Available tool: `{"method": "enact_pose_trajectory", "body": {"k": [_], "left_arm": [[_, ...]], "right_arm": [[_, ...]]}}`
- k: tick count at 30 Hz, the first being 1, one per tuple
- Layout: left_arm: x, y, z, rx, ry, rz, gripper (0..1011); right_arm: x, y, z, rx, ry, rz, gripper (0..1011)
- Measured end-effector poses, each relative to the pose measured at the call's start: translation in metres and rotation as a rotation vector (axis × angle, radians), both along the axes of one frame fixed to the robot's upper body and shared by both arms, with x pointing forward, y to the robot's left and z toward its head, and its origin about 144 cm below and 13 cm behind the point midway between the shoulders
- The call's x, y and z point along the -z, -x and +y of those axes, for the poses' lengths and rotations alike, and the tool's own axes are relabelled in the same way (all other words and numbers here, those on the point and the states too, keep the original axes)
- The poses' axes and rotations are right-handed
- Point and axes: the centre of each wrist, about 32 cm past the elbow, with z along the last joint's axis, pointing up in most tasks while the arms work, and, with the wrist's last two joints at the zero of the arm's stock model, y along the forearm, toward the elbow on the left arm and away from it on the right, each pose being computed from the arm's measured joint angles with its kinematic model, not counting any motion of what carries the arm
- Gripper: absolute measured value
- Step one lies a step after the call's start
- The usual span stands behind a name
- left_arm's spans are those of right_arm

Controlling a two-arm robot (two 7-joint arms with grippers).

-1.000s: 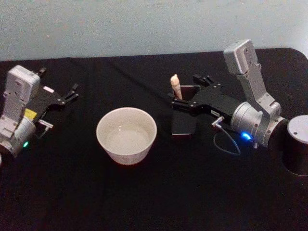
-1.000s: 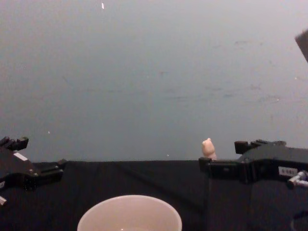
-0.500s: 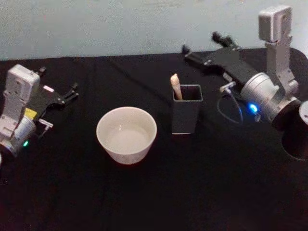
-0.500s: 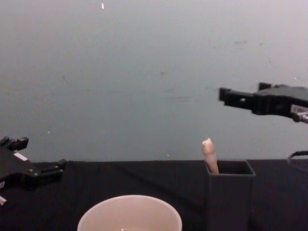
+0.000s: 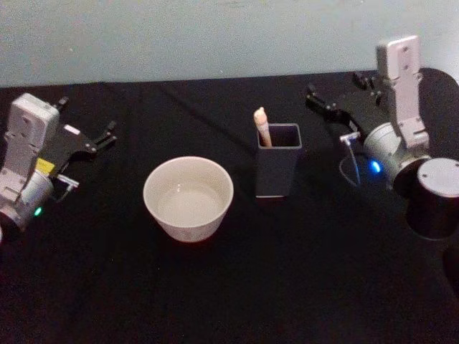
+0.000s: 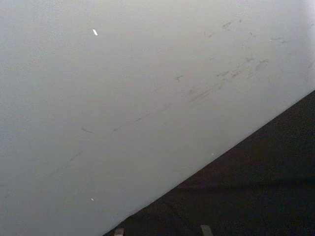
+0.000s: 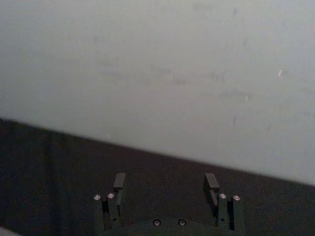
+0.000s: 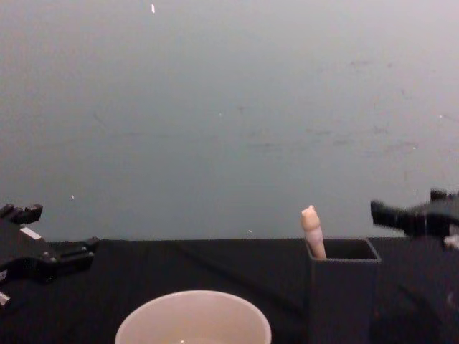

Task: Pick up the stirring spoon with one hand, stir inside the cup, then place it back in its original position.

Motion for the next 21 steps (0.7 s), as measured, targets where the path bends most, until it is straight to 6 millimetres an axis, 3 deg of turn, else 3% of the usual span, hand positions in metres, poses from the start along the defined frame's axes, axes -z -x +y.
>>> {"method": "enact_pose_trajectory", "body": {"k": [7,21], "left_arm": [[0.000,0.000,0.000,0.000,0.000,0.000,1001],[0.000,0.000,0.000,0.000,0.000,0.000,1001]], "right_arm": [[0.017,-0.005,0.002,0.011,0.038,0.075,1002],[0.018,-0.006,0.002,0.010,0.041,0.085,1002]]}}
